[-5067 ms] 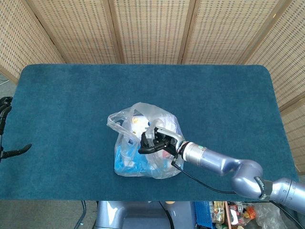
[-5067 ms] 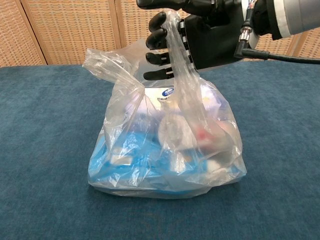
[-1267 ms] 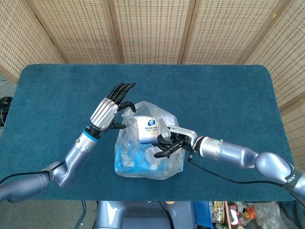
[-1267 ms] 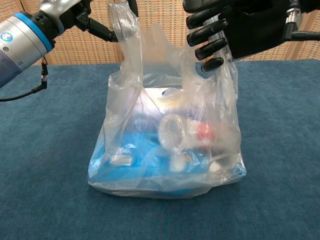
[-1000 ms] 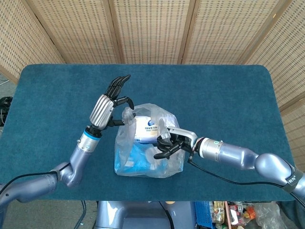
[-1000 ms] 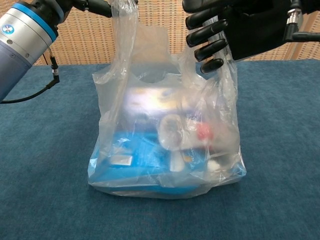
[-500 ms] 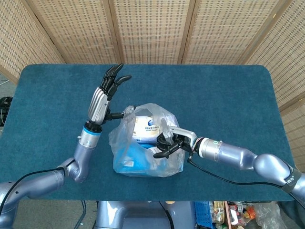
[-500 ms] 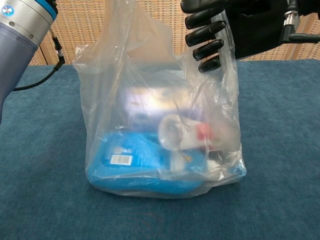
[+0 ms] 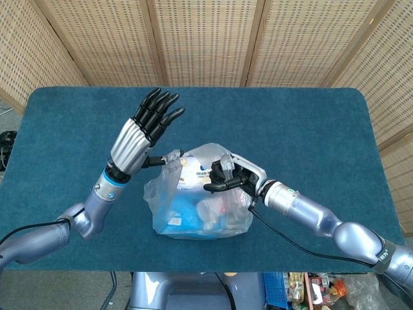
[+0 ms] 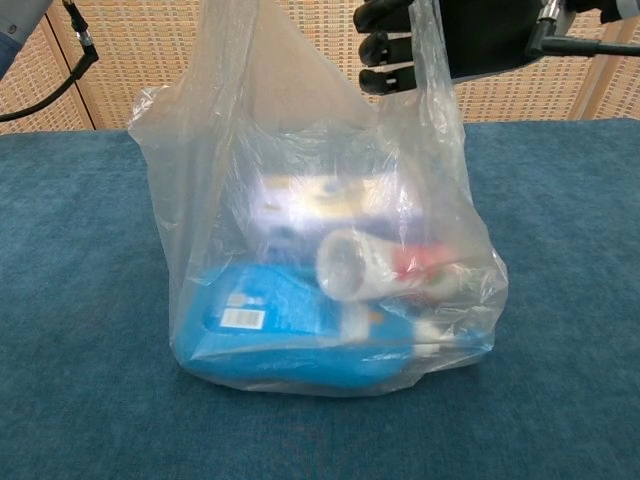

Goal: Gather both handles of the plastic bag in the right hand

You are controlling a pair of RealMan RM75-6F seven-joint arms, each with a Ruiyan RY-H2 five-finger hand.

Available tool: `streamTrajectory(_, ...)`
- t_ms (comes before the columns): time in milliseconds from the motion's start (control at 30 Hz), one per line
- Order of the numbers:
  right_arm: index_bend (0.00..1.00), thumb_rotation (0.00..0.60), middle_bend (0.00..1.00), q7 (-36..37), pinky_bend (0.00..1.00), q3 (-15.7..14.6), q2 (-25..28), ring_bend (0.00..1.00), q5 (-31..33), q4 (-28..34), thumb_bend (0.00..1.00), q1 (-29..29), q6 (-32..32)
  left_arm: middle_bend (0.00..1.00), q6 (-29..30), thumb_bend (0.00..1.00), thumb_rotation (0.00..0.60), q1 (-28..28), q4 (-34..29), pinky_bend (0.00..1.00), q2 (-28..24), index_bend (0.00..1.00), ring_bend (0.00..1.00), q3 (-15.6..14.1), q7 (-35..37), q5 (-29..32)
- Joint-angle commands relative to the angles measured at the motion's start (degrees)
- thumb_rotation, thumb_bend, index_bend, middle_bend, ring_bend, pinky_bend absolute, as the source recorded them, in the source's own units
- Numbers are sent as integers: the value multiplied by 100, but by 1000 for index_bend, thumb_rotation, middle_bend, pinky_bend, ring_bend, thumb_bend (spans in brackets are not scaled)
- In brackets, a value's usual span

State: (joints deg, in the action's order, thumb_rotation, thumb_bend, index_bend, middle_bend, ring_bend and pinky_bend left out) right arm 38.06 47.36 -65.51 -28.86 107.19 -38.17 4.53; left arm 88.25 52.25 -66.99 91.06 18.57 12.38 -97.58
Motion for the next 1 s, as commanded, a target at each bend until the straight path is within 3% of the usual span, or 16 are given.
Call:
streamTrajectory(33,718,600,724,78,452,-82,-40,541,-19,144,0,-31,233,0,-9,207,600,60,-178,0,-153,44,0,-22,-286,-98)
streamTrajectory(167,589,600,590,140,371,-221,-64,384,-27,214,0,-115,424,0,-59,207,600,88,-346,0,-273,37,0,-12,-474,-103)
streamTrajectory(267,550,600,551,228,288,-317,-72,344,-26,222,0,-195,482,0,-86,207,600,107,-451,0,-369,36,0,-24,-642,-128)
streamTrajectory(433,504,600,468,341,276,-314,-80,291,-83,251,0,-205,421,0,-105,208,600,140,-477,0,-454,36,0,-49,-786,-169)
streamTrajectory(733,430,600,393,536,218,-180,-130,253,-215,273,0,-169,302,0,-145,207,600,183,-388,0,-451,33,0,-159,-847,-192)
streamTrajectory(1000,430,600,391,607,218,-82,-137,253,-369,290,0,-80,153,0,-175,207,600,232,-326,0,-482,24,0,-145,-879,-131)
